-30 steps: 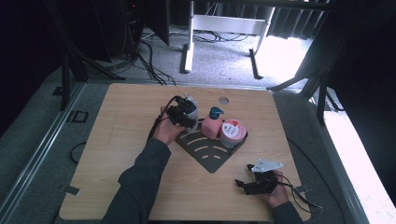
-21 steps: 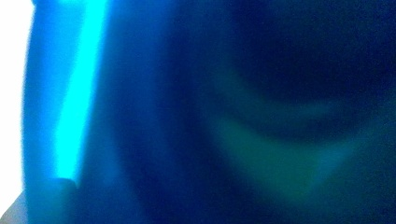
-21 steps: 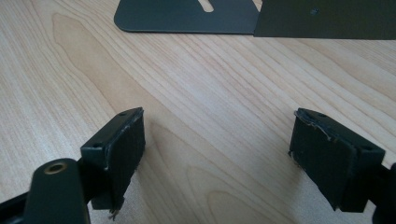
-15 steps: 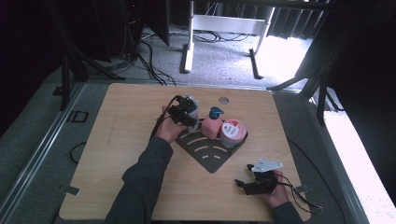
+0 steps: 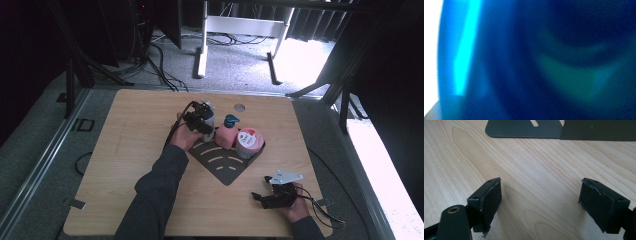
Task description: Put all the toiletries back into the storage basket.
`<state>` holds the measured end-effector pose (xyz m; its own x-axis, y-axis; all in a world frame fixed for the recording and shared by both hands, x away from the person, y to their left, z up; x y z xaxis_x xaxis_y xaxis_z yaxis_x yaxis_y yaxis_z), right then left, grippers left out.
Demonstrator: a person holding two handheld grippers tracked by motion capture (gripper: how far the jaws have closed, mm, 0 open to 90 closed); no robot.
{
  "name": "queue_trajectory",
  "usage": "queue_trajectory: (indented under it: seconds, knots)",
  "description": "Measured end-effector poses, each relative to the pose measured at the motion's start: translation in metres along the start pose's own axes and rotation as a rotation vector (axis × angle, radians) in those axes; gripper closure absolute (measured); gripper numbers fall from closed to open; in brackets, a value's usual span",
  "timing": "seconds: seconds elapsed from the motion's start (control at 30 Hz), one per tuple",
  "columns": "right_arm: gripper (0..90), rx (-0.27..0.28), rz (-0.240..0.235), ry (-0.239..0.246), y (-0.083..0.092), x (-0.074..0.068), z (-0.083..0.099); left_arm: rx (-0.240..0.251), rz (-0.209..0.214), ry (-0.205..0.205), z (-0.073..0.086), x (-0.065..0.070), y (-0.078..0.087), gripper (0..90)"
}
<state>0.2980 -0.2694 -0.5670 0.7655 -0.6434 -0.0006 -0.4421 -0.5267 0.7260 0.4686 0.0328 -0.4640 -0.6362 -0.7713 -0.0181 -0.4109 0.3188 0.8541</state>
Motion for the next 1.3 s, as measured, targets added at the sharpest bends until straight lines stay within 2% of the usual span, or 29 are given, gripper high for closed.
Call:
queue_trajectory:
  seconds: [0.23,0.37,1.3]
  knots:
    - [17.6,0.0,-0.001,0.001,0.0,0.0,0.0,0.009,0.008,0.005,-0.003,0.001,-0.003,54.9]
    - [17.6,-0.001,0.0,0.002,0.0,0.0,0.0,0.013,0.021,0.024,-0.003,0.0,-0.006,54.9]
    - [17.6,-0.001,0.001,0.004,0.0,0.0,0.0,0.008,0.03,0.035,-0.003,0.002,-0.021,54.7]
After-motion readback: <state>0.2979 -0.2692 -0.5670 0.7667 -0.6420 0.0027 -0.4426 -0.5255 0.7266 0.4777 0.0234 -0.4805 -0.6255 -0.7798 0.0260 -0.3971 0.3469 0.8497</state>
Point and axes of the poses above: each handheld gripper's, and its own axes: y roughly backward along the jaws, z roughly out of its underside, x roughly to its right, the point moved 1 cm from there along -y, roughly forward along the jaws, and after that the axes turned 3 degrees about -x, right-handed, at the moved point
